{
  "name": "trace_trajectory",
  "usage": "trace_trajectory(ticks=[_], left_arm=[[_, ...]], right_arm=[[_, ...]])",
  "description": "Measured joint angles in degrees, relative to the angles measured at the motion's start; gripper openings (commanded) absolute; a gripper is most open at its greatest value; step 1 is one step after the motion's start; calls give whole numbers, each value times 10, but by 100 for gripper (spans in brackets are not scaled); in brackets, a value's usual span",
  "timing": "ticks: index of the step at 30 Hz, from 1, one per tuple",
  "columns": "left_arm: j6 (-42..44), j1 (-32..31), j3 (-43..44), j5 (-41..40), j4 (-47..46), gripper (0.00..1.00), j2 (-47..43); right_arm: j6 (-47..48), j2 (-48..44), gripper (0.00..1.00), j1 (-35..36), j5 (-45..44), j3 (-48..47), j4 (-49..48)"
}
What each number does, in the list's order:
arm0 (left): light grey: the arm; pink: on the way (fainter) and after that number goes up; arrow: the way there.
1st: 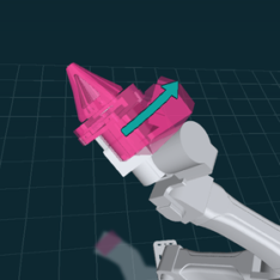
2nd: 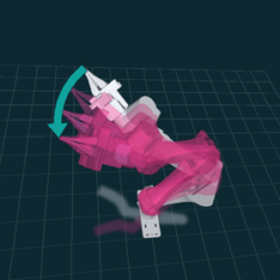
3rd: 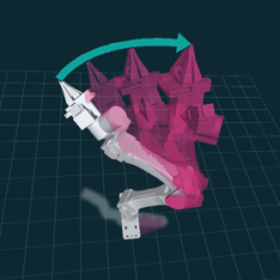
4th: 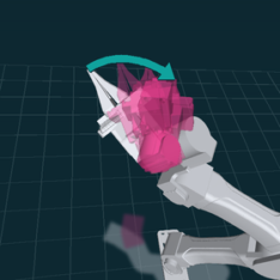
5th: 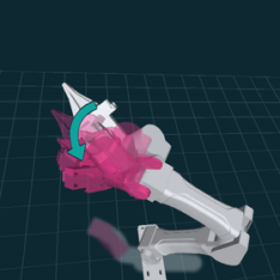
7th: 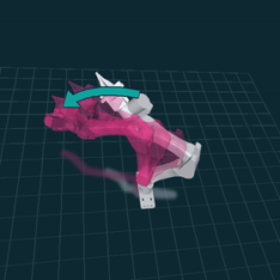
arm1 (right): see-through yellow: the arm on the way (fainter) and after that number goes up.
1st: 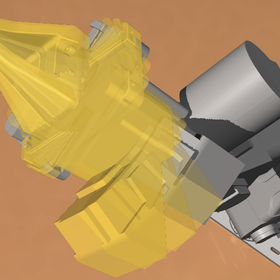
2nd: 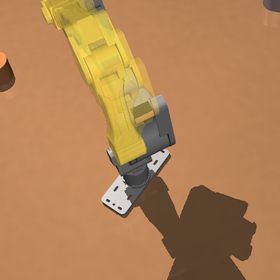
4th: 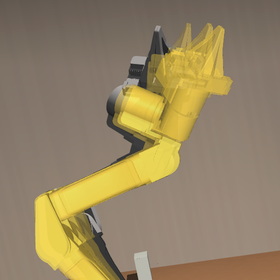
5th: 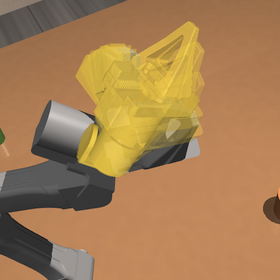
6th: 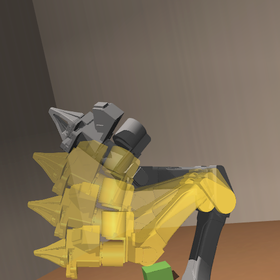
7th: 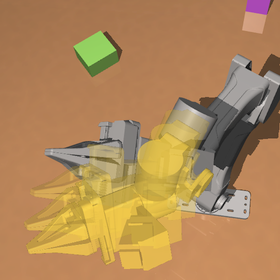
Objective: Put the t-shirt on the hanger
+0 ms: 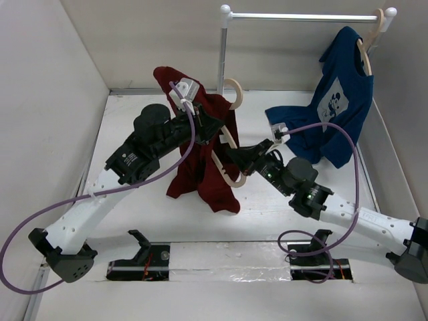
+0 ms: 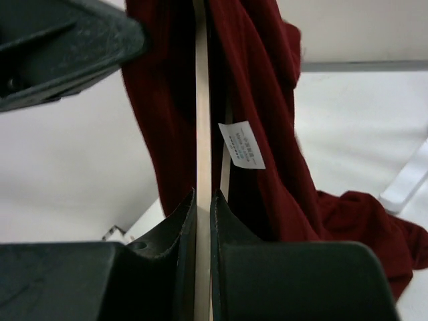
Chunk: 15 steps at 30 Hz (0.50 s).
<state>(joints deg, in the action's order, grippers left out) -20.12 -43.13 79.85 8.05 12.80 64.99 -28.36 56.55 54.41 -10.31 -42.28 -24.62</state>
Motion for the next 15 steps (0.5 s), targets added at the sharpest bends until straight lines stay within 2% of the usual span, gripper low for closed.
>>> trace_trajectory(ticks=[5,7,8,9,10,12,15], left_arm=[[-13,0,-42,-12,-35,0,-41],[-16,0,-54,-11,-43,12,-53],[-16,0,-55,-9,-43,22,-55],[-17,0,-62,-5,-45,40,-58],[-17,0,-67,-2,-48,46,-59],[-20,0,-75,2,-49,54,-58],[-24,0,-87,-7,-52,55,-60]], right_arm=[[1,7,0,-1,-4,25,-70],[4,-3,0,0,-4,37,-83],[5,-8,0,-1,-8,40,-89],[6,-12,0,-1,-14,41,-95],[9,-16,0,-1,-19,42,-101],[16,-22,0,-1,-30,42,-114],[26,-33,0,1,-43,44,-130]])
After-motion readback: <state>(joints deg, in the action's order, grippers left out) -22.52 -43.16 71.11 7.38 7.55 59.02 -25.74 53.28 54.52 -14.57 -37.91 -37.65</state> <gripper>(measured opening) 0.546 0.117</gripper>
